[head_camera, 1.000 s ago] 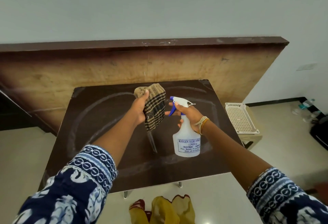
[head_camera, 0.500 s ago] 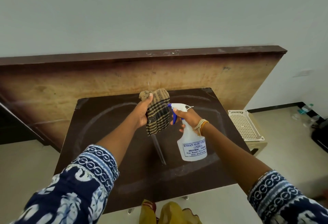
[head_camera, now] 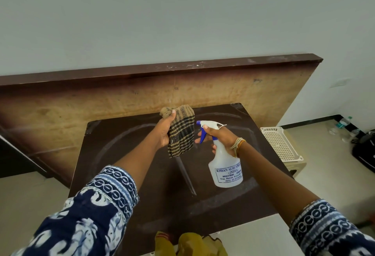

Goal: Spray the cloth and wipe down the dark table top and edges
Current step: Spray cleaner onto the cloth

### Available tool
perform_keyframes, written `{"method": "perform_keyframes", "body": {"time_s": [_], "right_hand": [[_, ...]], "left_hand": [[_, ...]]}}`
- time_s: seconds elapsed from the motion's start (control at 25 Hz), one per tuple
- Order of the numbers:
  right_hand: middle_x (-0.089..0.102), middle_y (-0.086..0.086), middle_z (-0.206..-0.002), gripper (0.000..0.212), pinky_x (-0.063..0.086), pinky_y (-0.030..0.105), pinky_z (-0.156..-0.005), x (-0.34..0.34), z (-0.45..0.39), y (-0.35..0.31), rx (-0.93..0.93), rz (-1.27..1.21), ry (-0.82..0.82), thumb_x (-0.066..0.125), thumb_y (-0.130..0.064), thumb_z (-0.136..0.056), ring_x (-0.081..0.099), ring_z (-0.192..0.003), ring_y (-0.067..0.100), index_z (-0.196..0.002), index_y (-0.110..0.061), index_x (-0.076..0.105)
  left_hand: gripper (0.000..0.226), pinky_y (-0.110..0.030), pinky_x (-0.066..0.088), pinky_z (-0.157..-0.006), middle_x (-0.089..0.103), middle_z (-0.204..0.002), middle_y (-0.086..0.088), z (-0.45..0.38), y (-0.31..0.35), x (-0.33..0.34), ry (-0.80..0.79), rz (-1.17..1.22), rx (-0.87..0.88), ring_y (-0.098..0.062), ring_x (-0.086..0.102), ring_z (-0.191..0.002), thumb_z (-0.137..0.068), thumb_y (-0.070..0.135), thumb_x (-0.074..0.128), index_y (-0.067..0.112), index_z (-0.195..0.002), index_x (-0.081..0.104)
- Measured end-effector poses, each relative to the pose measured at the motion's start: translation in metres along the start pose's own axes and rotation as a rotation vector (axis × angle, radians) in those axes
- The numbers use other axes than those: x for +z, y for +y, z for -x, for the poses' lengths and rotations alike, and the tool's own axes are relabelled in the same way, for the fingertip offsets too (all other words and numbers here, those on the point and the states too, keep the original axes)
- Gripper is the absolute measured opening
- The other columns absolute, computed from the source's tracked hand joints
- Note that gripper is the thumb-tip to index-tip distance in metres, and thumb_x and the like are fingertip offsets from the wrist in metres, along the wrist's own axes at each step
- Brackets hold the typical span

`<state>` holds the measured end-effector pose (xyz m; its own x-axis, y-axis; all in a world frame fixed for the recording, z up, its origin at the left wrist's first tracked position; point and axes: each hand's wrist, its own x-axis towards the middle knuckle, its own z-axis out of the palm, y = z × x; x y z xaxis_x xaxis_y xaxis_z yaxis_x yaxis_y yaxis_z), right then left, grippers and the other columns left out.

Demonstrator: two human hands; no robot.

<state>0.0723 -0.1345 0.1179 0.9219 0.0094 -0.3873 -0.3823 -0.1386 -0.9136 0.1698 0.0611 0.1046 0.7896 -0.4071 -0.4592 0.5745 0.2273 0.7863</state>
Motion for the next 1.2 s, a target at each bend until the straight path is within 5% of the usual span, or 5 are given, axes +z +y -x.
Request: {"method": "perform_keyframes", "body": {"time_s": [0.16, 0.44, 0.64, 0.8, 1.2], "right_hand": [[0.074, 0.016, -0.101, 0.043, 0.046, 0.025, -0.05, -0.001, -0.006, 0.002, 0.017, -0.043, 0.047, 0.046, -0.045, -0.099, 0.049, -0.051, 0.014, -0.107, -0.008, 0.067], [0.066, 0.018, -0.075, 0.039, 0.043, 0.026, -0.044, 0.003, -0.008, 0.003, -0.089, -0.007, 0.133, 0.049, -0.039, -0.099, 0.041, -0.039, 0.013, -0.087, -0.005, 0.062], [0.073, 0.016, -0.098, 0.037, 0.045, 0.024, -0.045, 0.003, -0.007, 0.001, -0.1, 0.047, 0.11, 0.046, -0.037, -0.101, 0.055, -0.045, 0.007, -0.111, -0.007, 0.065], [0.073, 0.015, -0.103, 0.038, 0.043, 0.022, -0.046, 0.004, -0.006, -0.003, -0.08, 0.033, 0.076, 0.043, -0.036, -0.102, 0.054, -0.046, 0.005, -0.111, -0.007, 0.065], [0.067, 0.012, -0.073, 0.032, 0.042, 0.026, -0.043, 0.01, -0.008, -0.001, -0.175, 0.037, 0.137, 0.048, -0.038, -0.1, 0.042, -0.037, 0.012, -0.088, -0.013, 0.063]], "left_hand": [[0.033, -0.041, 0.055, -0.077, 0.073, -0.097, -0.011, 0.0, -0.001, 0.0, -0.002, 0.017, -0.013, -0.026, 0.069, -0.093, -0.1, 0.038, 0.048, 0.01, -0.104, 0.064], [0.033, -0.041, 0.055, -0.08, 0.07, -0.11, -0.014, 0.001, 0.0, 0.0, -0.021, 0.031, -0.009, -0.027, 0.068, -0.1, -0.101, 0.036, 0.048, 0.009, -0.11, 0.064], [0.035, -0.044, 0.054, -0.086, 0.069, -0.115, -0.015, 0.0, 0.001, -0.007, -0.013, 0.016, -0.012, -0.03, 0.067, -0.104, -0.1, 0.037, 0.048, 0.009, -0.113, 0.063], [0.036, -0.049, 0.051, -0.096, 0.069, -0.117, -0.016, -0.001, 0.002, -0.01, -0.014, 0.012, -0.008, -0.031, 0.065, -0.109, -0.1, 0.038, 0.049, 0.008, -0.116, 0.062], [0.033, -0.044, 0.054, -0.087, 0.07, -0.113, -0.015, -0.001, 0.004, -0.012, -0.009, 0.043, -0.005, -0.029, 0.067, -0.101, -0.099, 0.038, 0.052, 0.009, -0.111, 0.064]]}}
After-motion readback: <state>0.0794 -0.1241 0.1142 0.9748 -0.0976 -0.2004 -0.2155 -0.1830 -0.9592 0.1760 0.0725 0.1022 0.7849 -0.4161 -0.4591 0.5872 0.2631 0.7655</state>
